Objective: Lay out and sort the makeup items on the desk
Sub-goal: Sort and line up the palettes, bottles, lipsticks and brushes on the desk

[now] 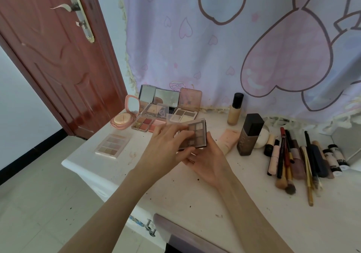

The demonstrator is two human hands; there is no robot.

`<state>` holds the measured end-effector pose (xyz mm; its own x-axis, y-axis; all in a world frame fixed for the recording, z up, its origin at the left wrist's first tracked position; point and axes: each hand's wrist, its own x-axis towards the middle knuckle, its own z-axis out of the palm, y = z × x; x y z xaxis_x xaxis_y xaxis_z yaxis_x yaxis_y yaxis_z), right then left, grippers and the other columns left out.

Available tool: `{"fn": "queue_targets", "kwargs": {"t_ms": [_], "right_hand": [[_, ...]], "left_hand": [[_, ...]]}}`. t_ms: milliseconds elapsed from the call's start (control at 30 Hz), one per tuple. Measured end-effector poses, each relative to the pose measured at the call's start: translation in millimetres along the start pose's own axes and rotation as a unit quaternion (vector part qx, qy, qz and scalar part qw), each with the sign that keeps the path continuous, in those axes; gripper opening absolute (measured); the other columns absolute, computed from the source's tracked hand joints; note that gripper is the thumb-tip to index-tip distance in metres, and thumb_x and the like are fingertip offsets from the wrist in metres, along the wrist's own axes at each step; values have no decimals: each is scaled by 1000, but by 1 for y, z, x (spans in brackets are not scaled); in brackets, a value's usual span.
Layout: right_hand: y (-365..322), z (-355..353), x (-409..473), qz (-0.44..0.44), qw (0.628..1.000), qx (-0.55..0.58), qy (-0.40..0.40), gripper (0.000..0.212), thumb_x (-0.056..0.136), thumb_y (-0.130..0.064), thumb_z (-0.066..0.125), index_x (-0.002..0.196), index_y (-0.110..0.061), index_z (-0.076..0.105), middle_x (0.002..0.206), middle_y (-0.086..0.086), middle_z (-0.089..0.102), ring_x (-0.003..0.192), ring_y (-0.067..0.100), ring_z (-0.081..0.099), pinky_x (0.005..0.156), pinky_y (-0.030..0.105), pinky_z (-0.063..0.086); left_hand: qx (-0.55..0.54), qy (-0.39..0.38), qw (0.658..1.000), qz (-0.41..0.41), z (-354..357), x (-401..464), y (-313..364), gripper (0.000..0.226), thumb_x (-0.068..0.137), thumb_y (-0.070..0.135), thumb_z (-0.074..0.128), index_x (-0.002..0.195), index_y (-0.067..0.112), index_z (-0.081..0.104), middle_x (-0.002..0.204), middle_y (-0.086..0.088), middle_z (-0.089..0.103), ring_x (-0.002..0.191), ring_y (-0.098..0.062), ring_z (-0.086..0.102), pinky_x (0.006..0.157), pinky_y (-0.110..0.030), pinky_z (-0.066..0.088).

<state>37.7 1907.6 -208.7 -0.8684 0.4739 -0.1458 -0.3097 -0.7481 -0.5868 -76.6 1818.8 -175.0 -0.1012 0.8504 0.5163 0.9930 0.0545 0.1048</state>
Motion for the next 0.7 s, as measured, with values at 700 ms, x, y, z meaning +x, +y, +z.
{"fn": "queue_targets", "kwargs": {"t_ms": [700], "right_hand": [[7, -3, 1, 47, 997, -16, -59, 79, 56, -40, 86, 120, -2, 59, 119, 29, 59, 108, 40, 61, 85, 37, 55]], "left_hand": [[-214, -82, 973, -41, -44, 13, -33, 37, 95, 38, 44, 123, 19, 60, 116, 18, 57, 107, 2, 53, 91, -4, 35]]}}
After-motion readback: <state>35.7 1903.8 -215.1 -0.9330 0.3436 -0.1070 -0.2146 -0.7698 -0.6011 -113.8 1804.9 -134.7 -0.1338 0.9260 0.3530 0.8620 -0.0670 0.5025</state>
